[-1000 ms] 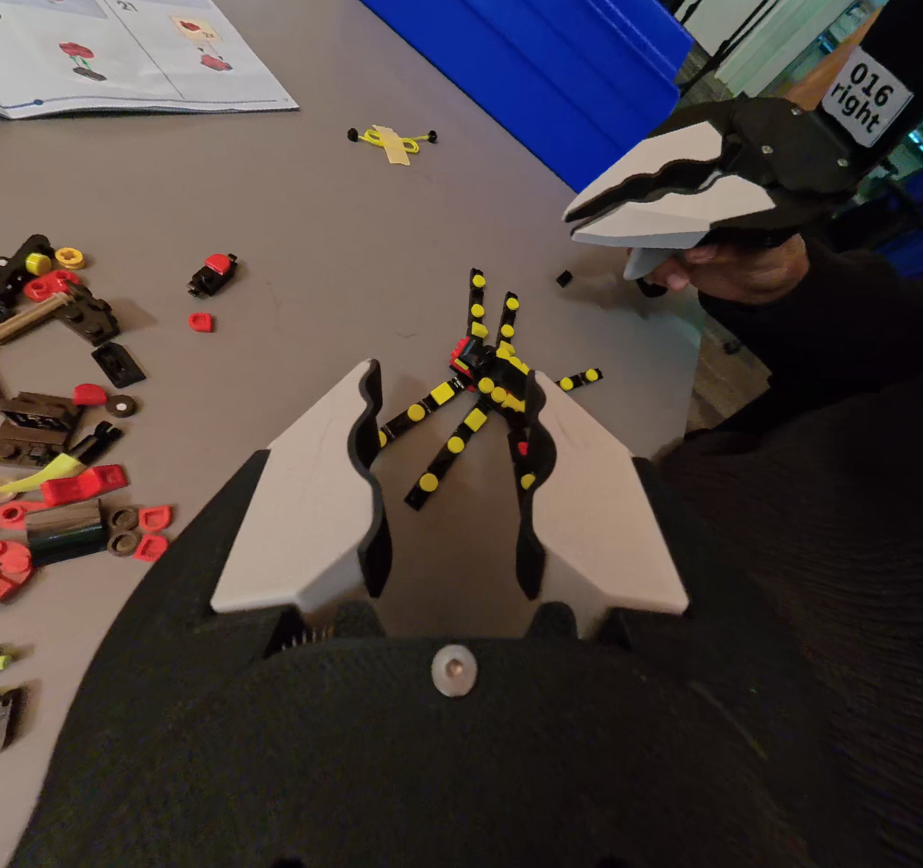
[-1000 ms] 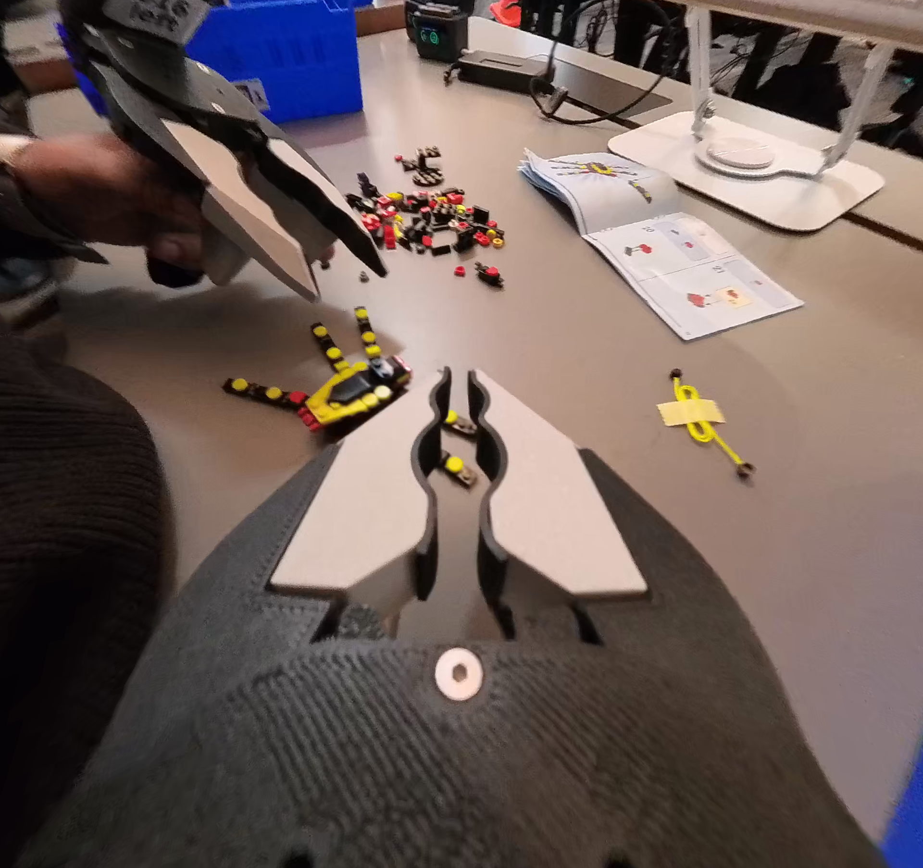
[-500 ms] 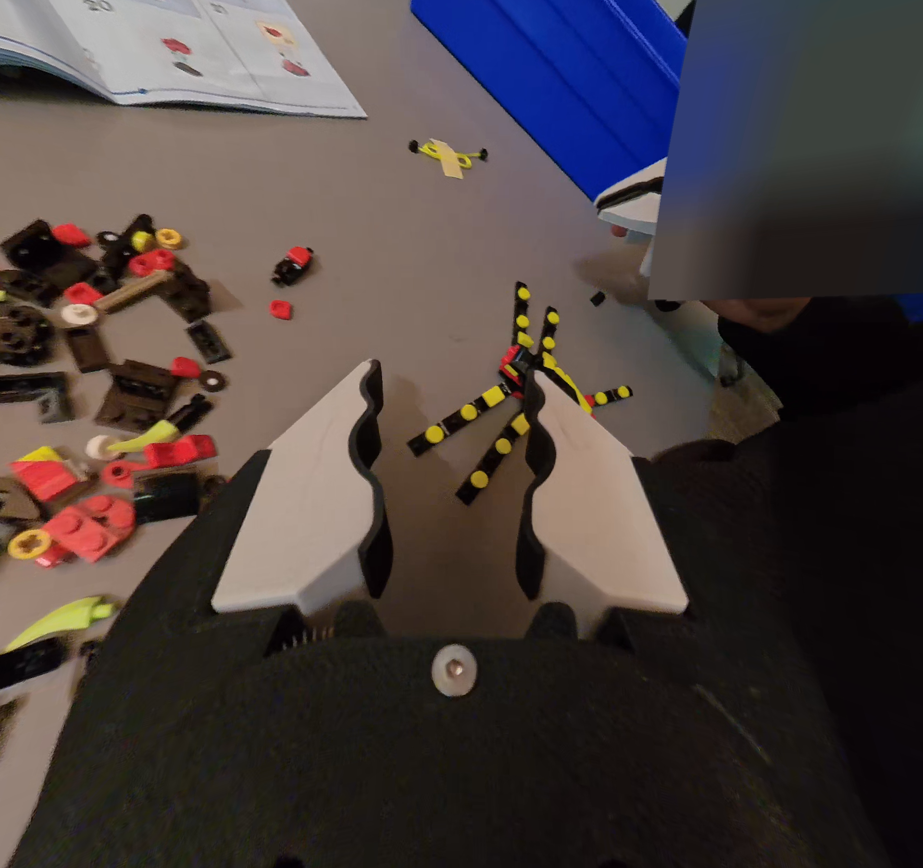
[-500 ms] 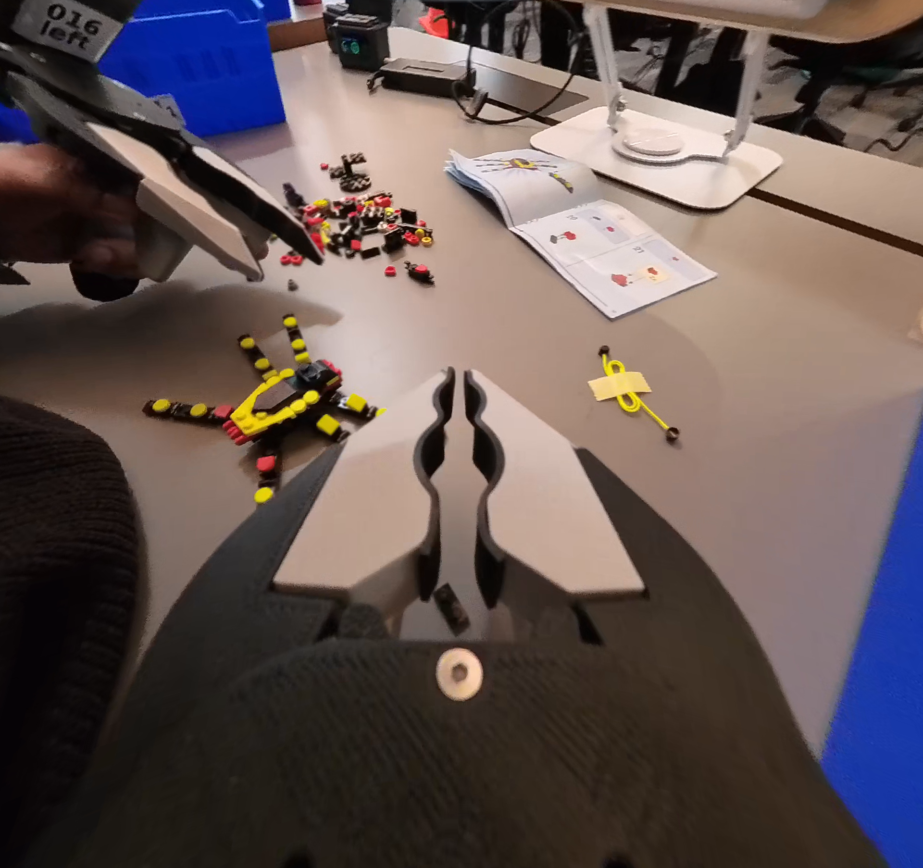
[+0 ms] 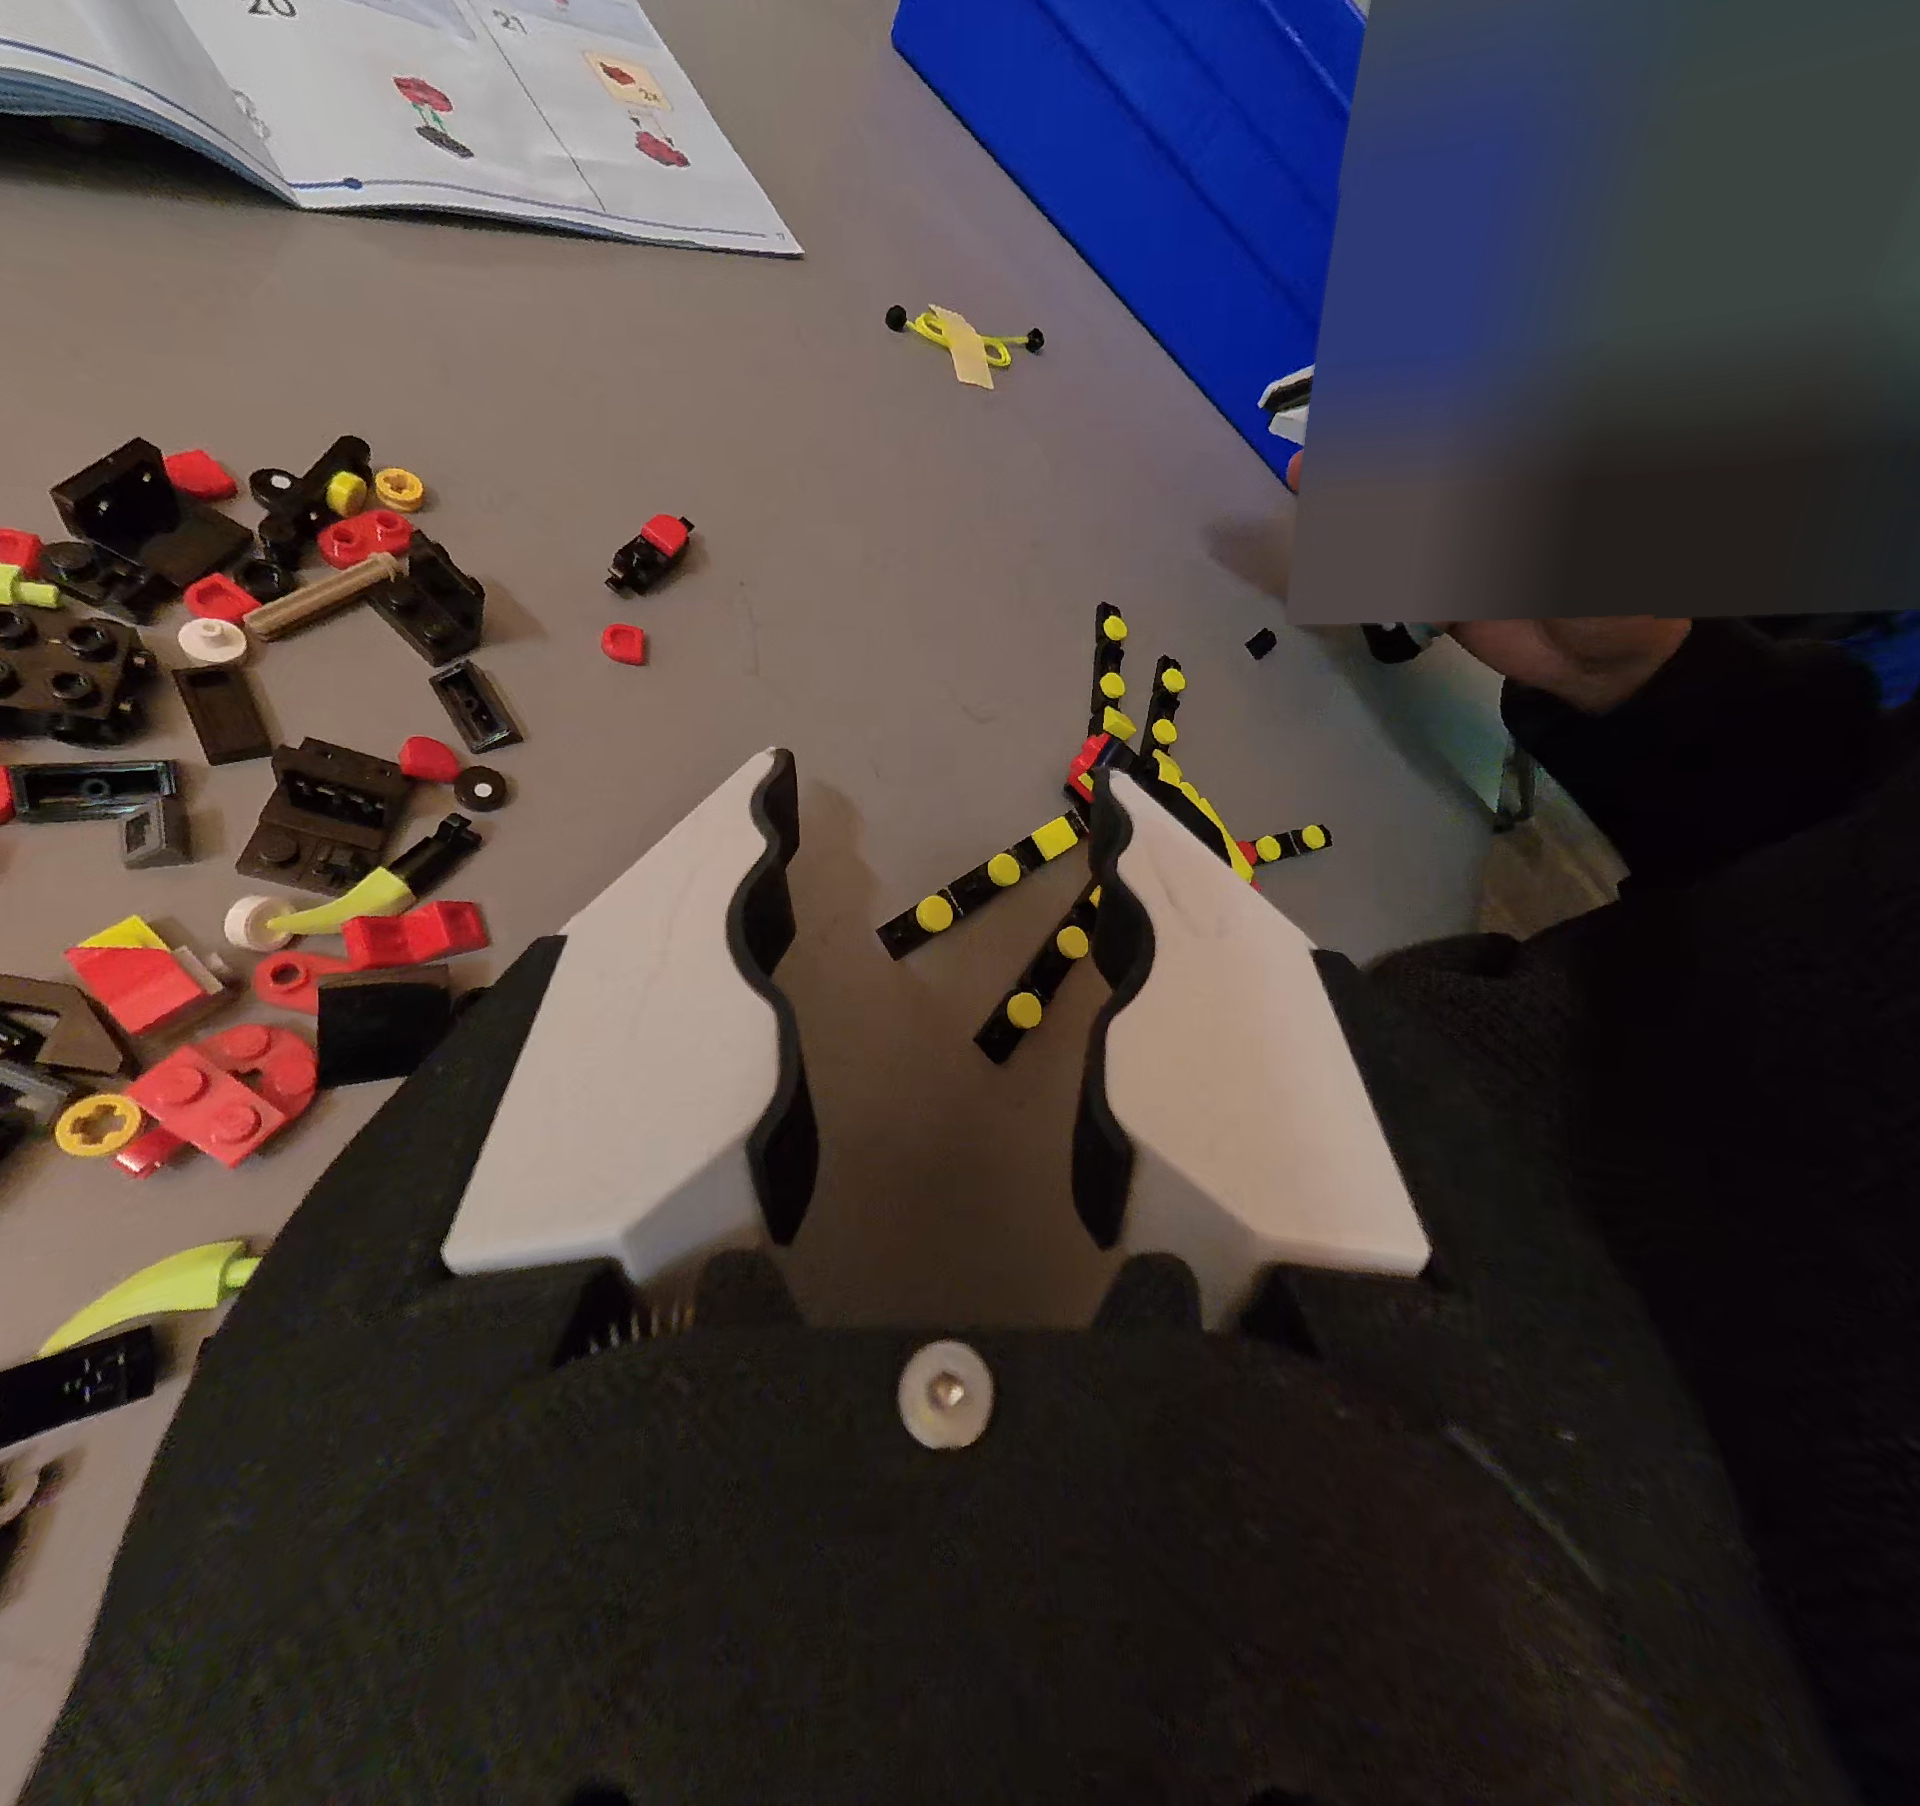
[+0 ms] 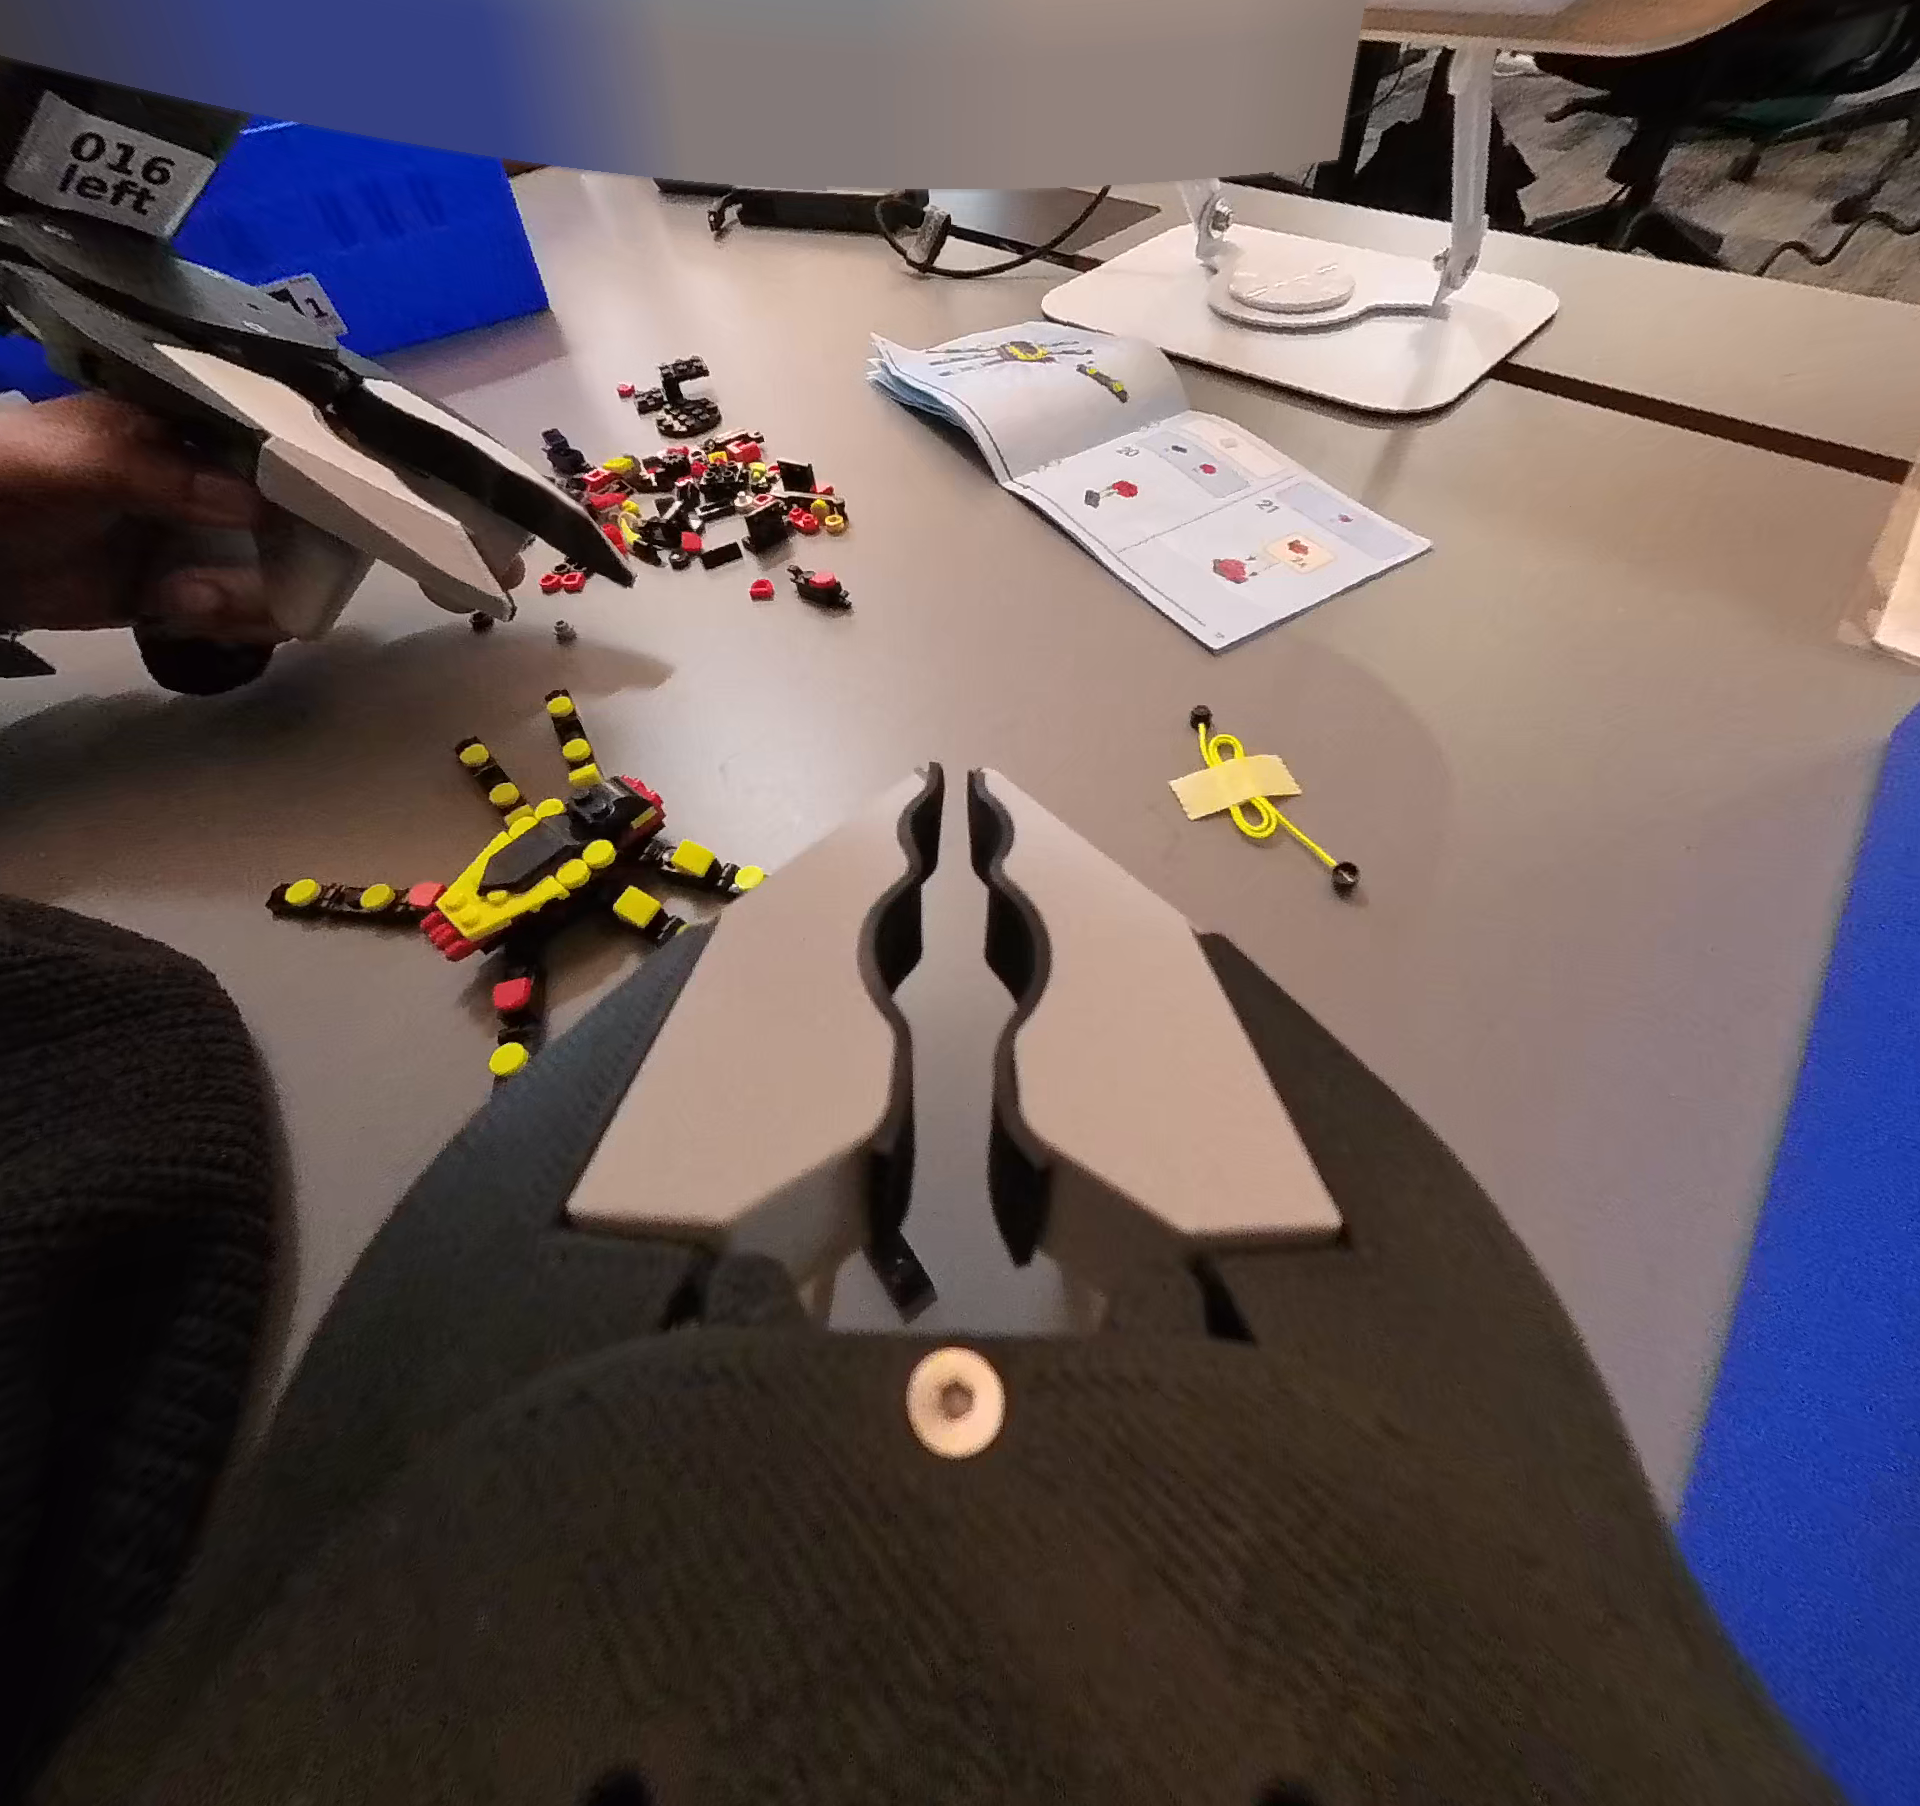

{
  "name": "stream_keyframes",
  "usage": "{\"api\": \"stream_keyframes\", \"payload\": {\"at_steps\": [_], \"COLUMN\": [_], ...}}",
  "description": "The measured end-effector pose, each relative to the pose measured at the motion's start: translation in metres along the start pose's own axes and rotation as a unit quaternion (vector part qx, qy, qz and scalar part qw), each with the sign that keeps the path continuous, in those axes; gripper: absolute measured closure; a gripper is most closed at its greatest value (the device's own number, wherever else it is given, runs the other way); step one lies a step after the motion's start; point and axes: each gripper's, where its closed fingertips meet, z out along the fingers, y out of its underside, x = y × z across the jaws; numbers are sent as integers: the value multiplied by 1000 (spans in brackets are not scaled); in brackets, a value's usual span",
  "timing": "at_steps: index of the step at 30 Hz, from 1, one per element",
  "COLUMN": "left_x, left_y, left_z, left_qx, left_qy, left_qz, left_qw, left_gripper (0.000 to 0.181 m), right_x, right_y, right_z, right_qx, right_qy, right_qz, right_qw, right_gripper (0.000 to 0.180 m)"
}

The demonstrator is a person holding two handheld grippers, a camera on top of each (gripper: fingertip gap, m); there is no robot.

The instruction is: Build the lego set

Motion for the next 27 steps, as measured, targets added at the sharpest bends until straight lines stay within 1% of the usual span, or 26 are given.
{"api": "stream_keyframes", "payload": {"at_steps": [6, 10, 13, 16, 18, 20, 21, 24, 27], "left_x": [0, -5, -21, -35, -58, -83, -92, -98, -105], "left_y": [-2, -4, -17, -32, -36, -33, -30, -19, -10], "left_z": [-2, -5, -22, -55, -77, -92, -95, -88, -85], "left_qx": [3, 6, 28, 54, 64, 59, 53, 29, -5], "left_qy": [-3, -16, -57, -79, -131, -184, -200, -196, -222], "left_qz": [4, 12, 41, 78, 85, 70, 56, 27, 49], "left_qw": [1000, 1000, 997, 992, 986, 979, 977, 980, 974], "left_gripper": [127, 129, 134, 129, 129, 134, 136, 146, 152], "right_x": [-1, 1, 3, 2, 2, 2, 2, 2, 3], "right_y": [-2, -9, -11, -10, -9, -8, -8, -7, -6], "right_z": [-1, -4, -6, -5, -4, -4, -4, -3, -3], "right_qx": [3, 23, 30, 27, 26, 23, 22, 20, 18], "right_qy": [2, 9, 11, 8, 6, 6, 6, 7, 7], "right_qz": [-6, -9, -5, -1, 0, 0, 0, 0, 1], "right_qw": [1000, 1000, 999, 1000, 1000, 1000, 1000, 1000, 1000], "right_gripper": [178, 180, 180, 180, 180, 180, 180, 180, 180]}}
